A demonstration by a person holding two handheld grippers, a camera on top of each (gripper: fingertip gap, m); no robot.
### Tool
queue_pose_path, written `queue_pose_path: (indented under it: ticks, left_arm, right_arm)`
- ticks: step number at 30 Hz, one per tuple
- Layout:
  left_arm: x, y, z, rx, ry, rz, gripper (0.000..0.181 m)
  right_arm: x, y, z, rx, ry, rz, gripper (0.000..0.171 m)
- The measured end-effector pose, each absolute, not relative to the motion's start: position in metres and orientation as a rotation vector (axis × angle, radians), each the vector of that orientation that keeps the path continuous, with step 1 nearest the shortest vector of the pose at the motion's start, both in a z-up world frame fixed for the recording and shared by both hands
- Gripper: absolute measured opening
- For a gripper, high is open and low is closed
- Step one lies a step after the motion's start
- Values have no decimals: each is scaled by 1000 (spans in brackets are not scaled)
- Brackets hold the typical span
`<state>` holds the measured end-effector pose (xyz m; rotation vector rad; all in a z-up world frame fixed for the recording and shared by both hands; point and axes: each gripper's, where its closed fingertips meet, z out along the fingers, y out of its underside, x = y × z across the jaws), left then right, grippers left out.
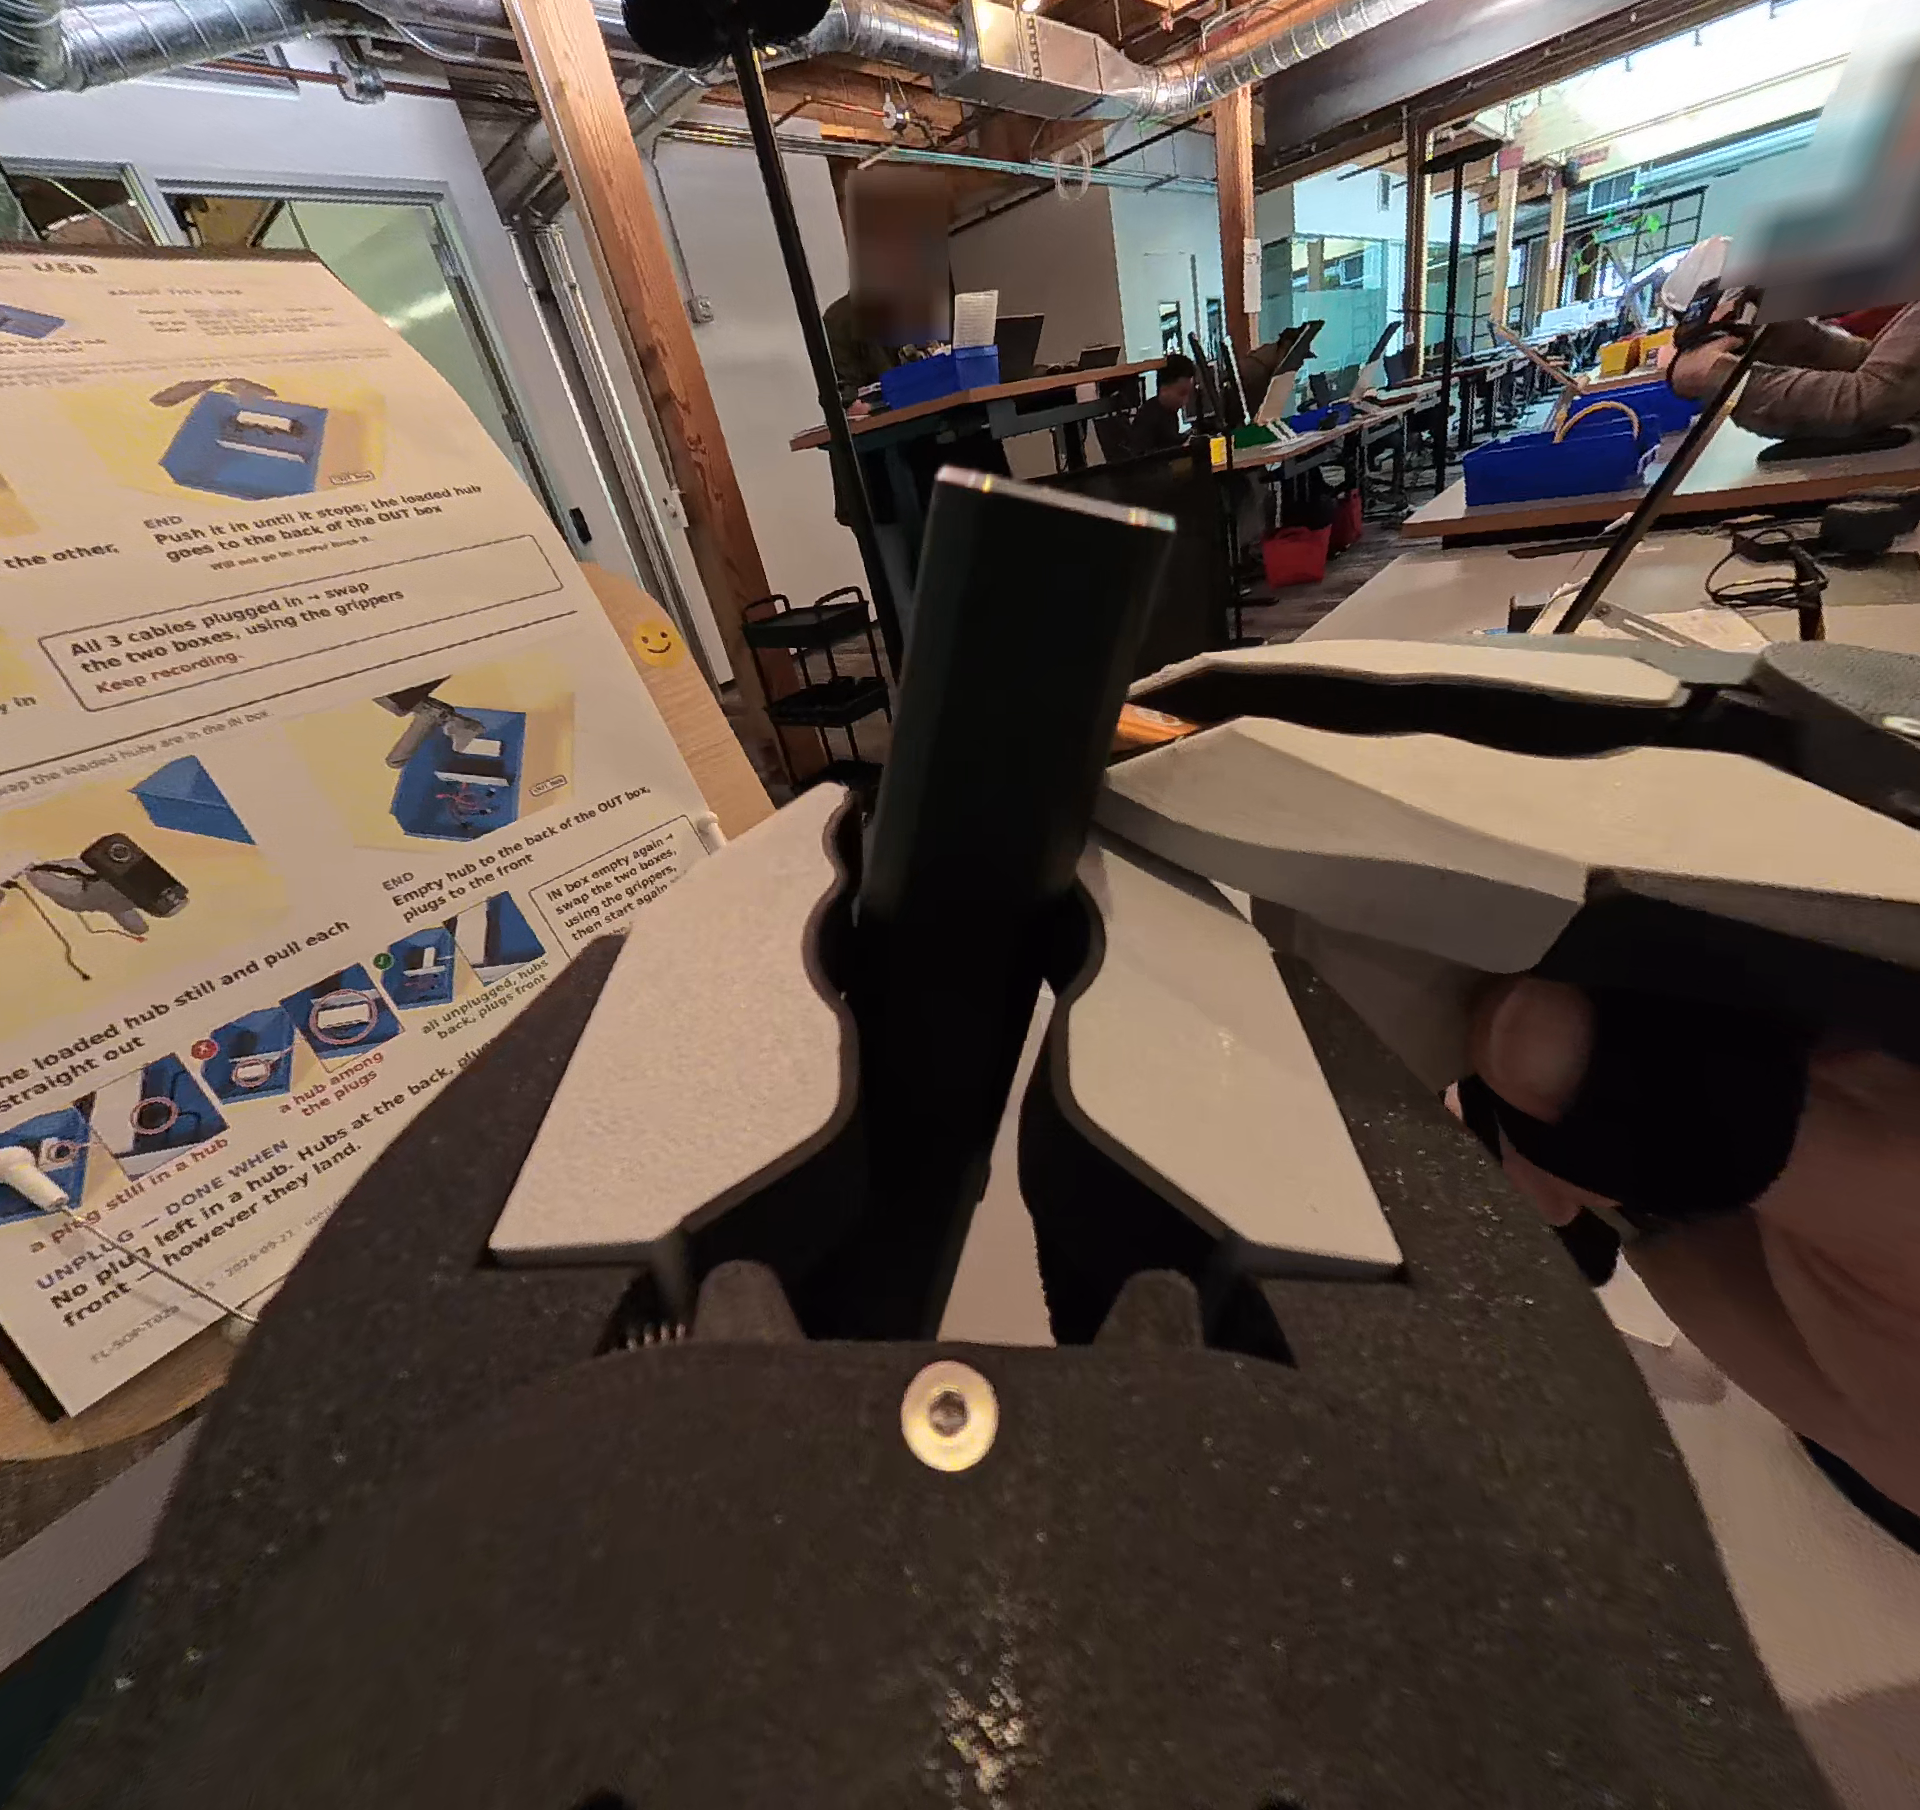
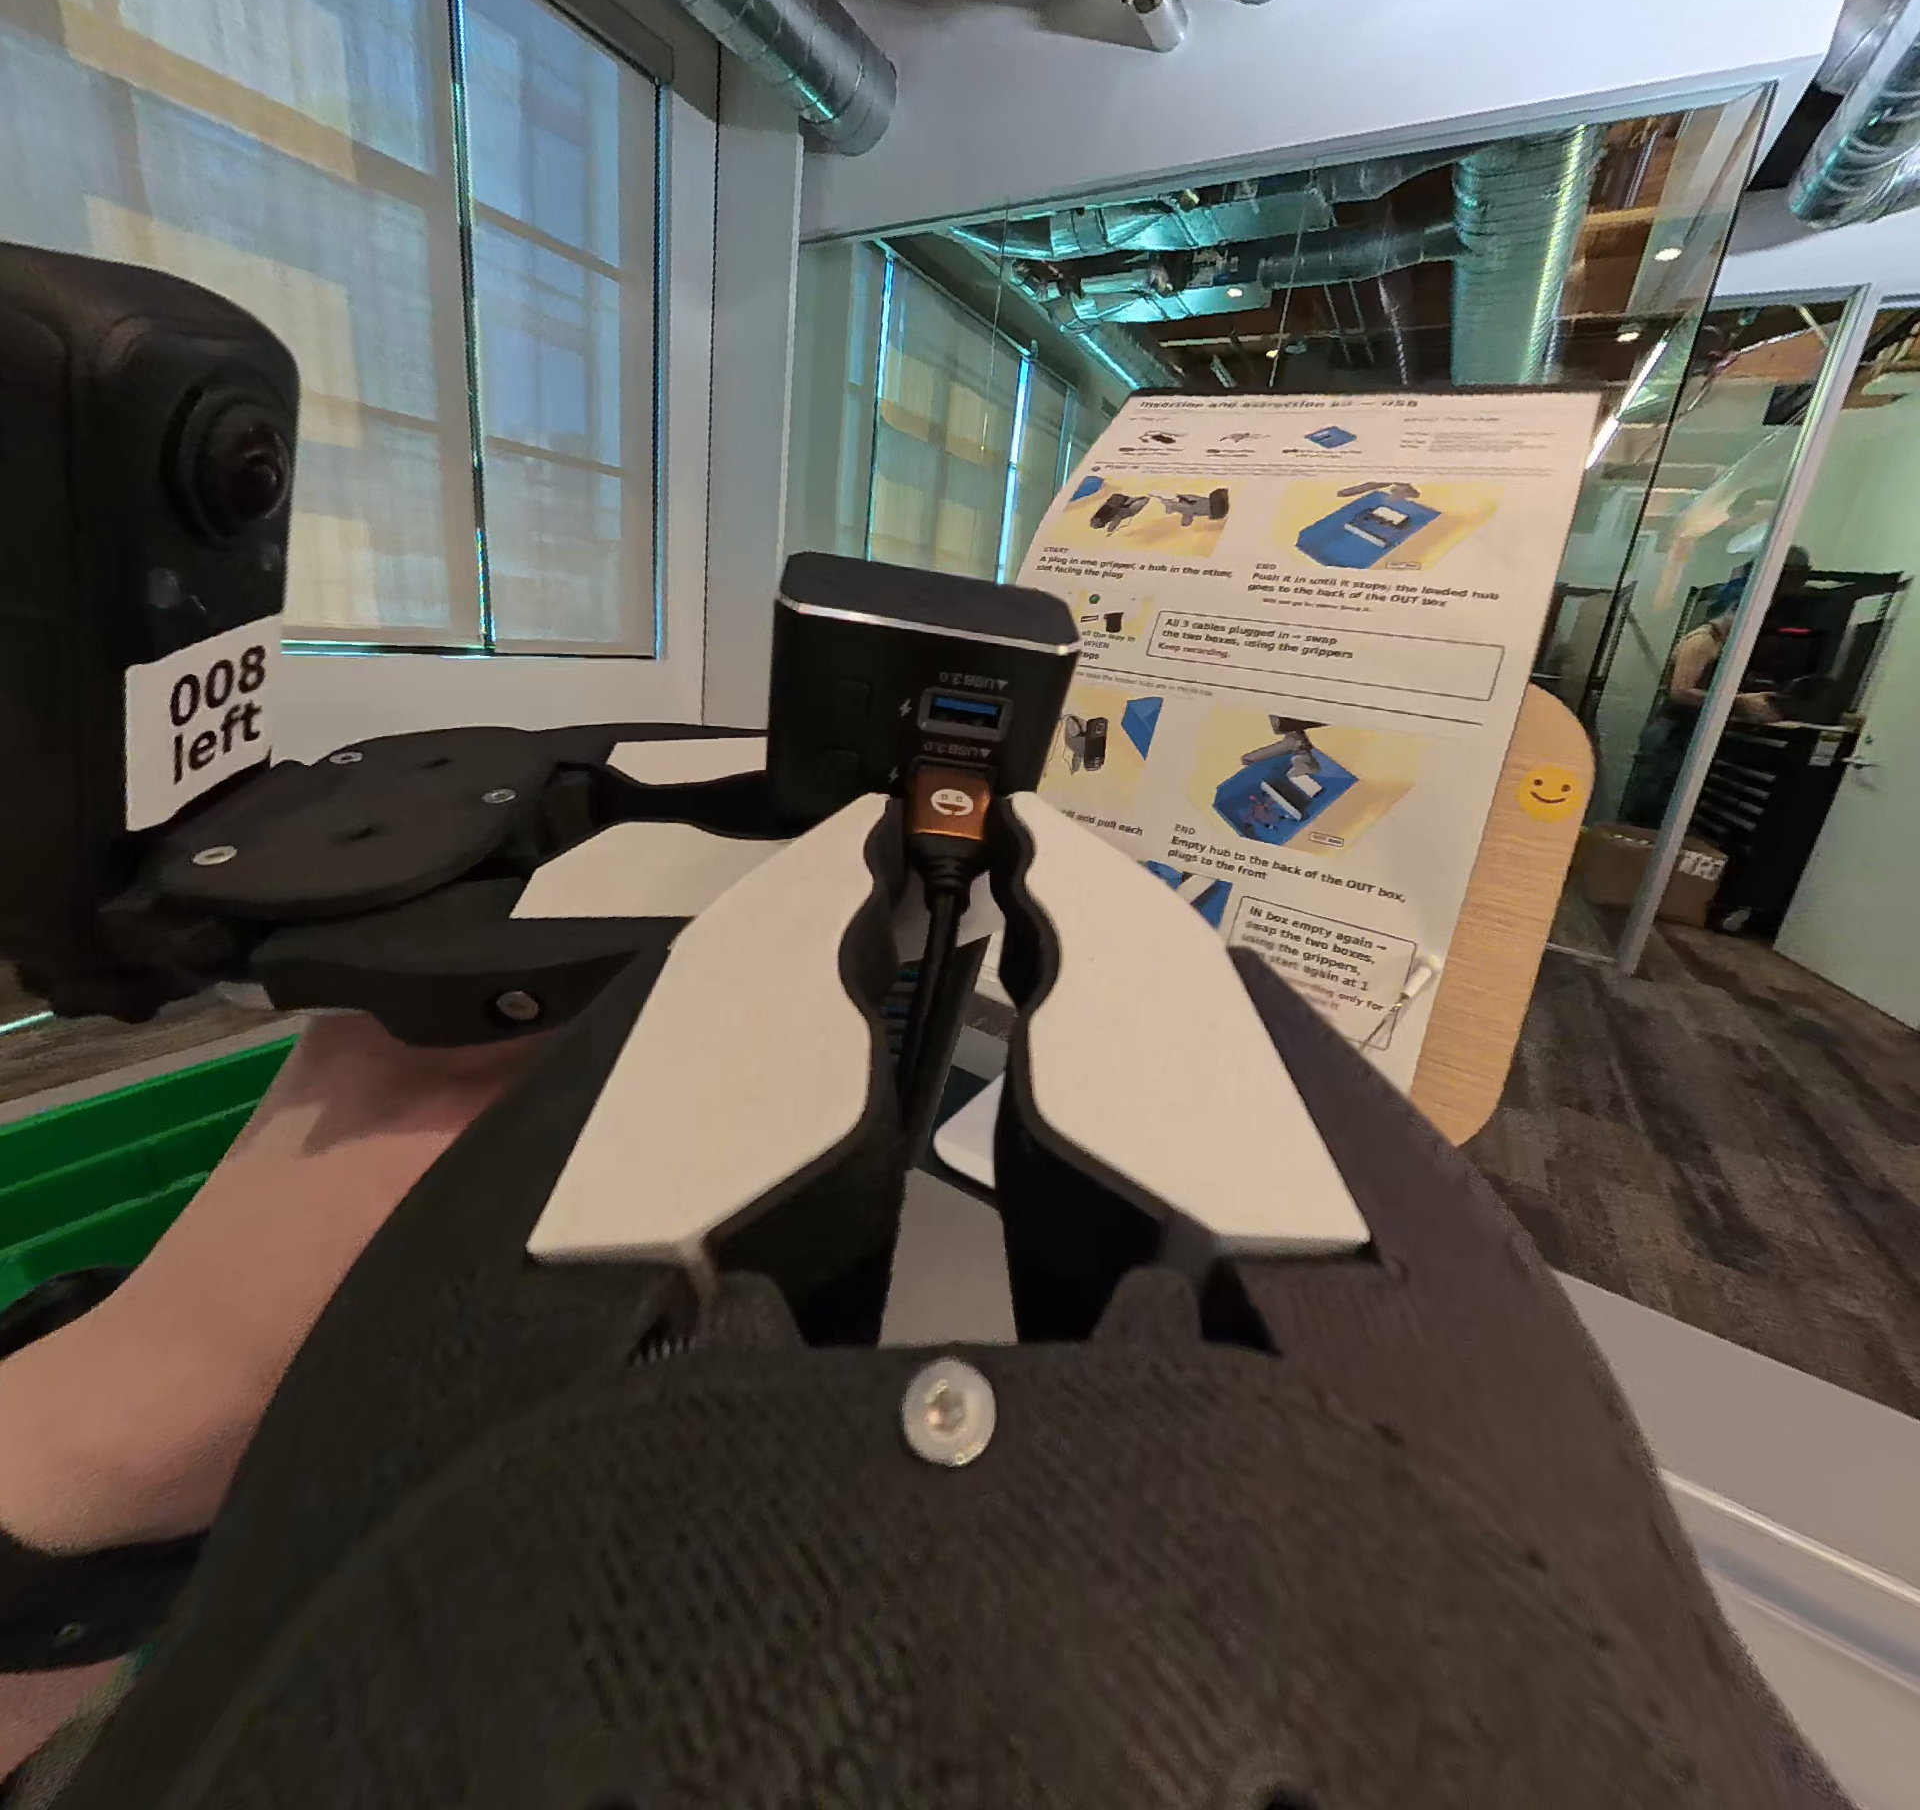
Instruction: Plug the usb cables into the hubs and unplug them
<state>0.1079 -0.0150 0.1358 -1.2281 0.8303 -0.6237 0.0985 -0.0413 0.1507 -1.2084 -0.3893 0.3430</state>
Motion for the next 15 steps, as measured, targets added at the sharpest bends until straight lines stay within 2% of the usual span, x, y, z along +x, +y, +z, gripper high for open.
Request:
queue_pose_path:
  ticks: [4, 6, 8, 11, 15]
  left_arm:
    - [107, -16, 137, -1232, 831, -634, 32]
    - [74, 14, 141, -1307, 604, -581, 31]
    - [36, 29, 146, -1346, 525, -769, 30]
    - [6, 12, 171, -1230, 547, -963, 30]
    - [6, -7, 181, -1170, 620, -1036, 30]
  right_arm:
    - [98, -43, 152, -1200, -406, 316, 16]
    - [96, -58, 161, -1125, -423, 331, 16]
    - [99, -69, 174, -1077, -430, 254, 16]
    - [106, -60, 173, -1116, -419, 378, 16]
    - [116, -46, 166, -1251, -477, 535, 16]
